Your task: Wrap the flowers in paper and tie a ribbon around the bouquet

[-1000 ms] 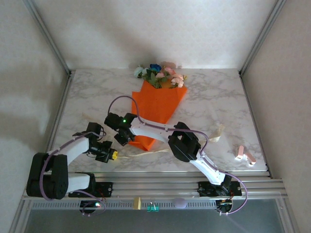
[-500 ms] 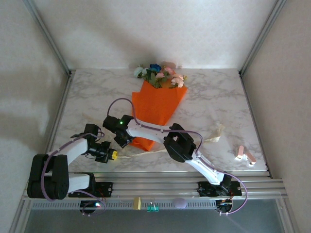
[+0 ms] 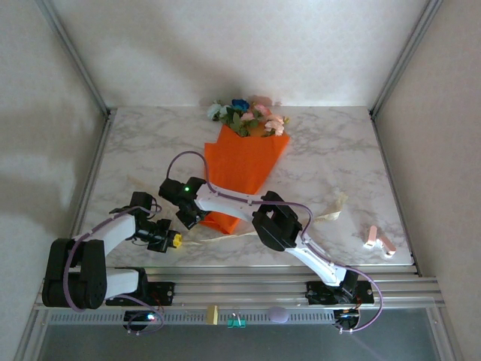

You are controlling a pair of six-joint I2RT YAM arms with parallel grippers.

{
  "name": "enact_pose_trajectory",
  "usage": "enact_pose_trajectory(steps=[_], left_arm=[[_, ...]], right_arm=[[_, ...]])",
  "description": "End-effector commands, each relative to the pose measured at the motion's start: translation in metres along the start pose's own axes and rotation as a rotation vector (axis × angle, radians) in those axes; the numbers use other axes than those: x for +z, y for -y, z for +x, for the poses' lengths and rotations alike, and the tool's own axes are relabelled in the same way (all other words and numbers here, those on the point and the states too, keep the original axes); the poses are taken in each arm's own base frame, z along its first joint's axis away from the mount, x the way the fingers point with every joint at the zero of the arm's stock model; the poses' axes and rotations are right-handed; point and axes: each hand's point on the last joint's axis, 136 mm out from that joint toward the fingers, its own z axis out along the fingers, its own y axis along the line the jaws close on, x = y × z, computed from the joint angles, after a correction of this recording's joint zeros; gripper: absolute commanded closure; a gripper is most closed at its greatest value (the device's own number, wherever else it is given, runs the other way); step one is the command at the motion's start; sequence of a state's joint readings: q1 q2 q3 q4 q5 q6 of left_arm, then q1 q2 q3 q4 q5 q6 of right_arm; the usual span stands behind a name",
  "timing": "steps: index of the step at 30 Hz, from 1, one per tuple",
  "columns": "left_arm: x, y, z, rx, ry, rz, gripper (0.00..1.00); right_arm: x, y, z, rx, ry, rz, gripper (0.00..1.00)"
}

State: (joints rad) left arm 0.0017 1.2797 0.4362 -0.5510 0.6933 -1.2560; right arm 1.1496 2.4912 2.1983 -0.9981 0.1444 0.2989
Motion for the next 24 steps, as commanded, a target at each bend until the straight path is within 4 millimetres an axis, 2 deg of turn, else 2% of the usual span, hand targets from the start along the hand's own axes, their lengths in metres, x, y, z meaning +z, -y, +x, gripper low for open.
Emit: enact_pose_trajectory(steps=[1,7,14,18,21,24], left_arm=[[0.012,0.012,-0.068,0.070,0.321,0.058,1.00],[0.011,0.015,-0.068,0.075,0.322,0.060,1.00],[0.013,0.016,-0.068,0.085,0.318,0.054,1.00],[0.013,0.020,-0.068,0.090,0.314,0.060,1.00],[0.013,0.022,-0.068,0.095,0.311,0.063,1.00],[0.014,0.032,-0.065,0.114,0.295,0.089,1.00]], right_arm=[[0.026,-0.004,0.024,0.012,-0.109,-0.007,0.54],[0.045,0.011,0.034,0.040,-0.146,0.020,0.66],[0.048,0.020,0.036,0.031,-0.145,0.030,0.87],[0.040,0.022,0.033,0.023,-0.122,0.033,0.98],[0.028,0.022,0.027,0.021,-0.092,0.024,1.00],[0.006,0.025,0.017,0.025,-0.051,0.008,1.00]])
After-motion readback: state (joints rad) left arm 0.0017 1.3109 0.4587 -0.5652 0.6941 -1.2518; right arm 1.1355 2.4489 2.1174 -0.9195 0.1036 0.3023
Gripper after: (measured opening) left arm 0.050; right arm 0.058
